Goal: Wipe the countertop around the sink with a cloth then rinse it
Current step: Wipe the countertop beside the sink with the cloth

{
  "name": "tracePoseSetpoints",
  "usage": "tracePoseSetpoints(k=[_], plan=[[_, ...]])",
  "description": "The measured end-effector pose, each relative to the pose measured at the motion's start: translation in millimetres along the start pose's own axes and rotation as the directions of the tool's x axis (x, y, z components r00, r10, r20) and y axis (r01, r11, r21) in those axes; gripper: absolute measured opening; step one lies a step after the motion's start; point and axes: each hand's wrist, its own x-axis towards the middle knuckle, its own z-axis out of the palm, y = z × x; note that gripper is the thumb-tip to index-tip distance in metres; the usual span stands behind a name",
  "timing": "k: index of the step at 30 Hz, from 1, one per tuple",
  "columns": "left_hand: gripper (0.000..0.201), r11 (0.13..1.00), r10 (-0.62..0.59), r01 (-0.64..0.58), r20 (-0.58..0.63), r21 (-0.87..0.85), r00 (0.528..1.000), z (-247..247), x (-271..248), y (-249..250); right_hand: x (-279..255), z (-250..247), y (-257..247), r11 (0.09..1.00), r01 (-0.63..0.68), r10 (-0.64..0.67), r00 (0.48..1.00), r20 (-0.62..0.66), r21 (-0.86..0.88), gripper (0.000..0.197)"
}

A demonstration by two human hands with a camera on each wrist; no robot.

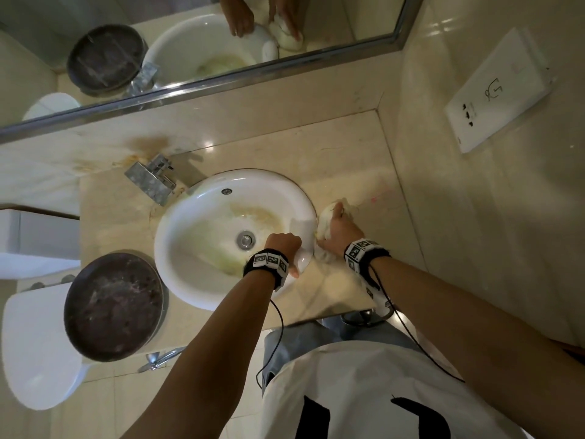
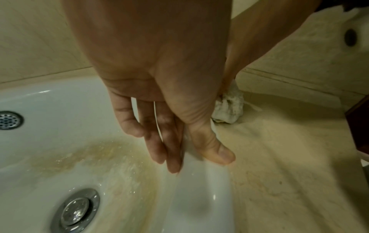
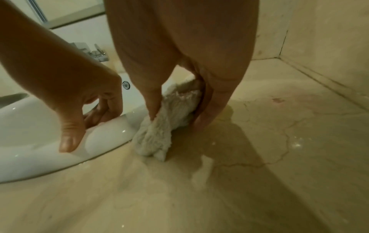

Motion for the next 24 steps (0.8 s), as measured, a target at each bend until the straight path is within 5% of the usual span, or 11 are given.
tracePoseSetpoints(k=[3, 8, 13, 18, 24], plan=[[0.059, 1.0, -0.009, 0.009, -0.021, 0.006, 1.0, 3.3, 0.4, -0.6, 4.5, 3.4, 0.8, 1.0, -0.024, 0.025, 0.997, -0.078, 0.009, 0.113], [0.048, 0.999, -0.031, 0.032, -0.077, 0.003, 0.997, 13.6, -4.0, 0.7, 24.4, -3.4, -0.9, 0.956, -0.137, 0.202, 0.949, -0.243, 0.26, 0.096], [0.035, 0.999, -0.036, 0.036, -0.122, -0.005, 0.992, 22.4, -9.3, 4.7, 54.6, -24.4, -21.7, 0.942, -0.191, 0.26, 0.936, -0.238, 0.277, 0.104], [0.04, 0.991, -0.087, 0.072, -0.132, -0.115, 0.987, 16.3, -6.5, 3.1, 61.3, -42.5, -18.8, 0.954, -0.043, 0.121, 0.961, -0.25, 0.296, 0.093], [0.027, 0.98, -0.124, 0.084, -0.222, -0.182, 0.967, 1.8, -0.3, 15.7, 40.1, -56.9, 17.8, 0.893, 0.161, -0.021, 0.947, -0.32, 0.42, 0.054]])
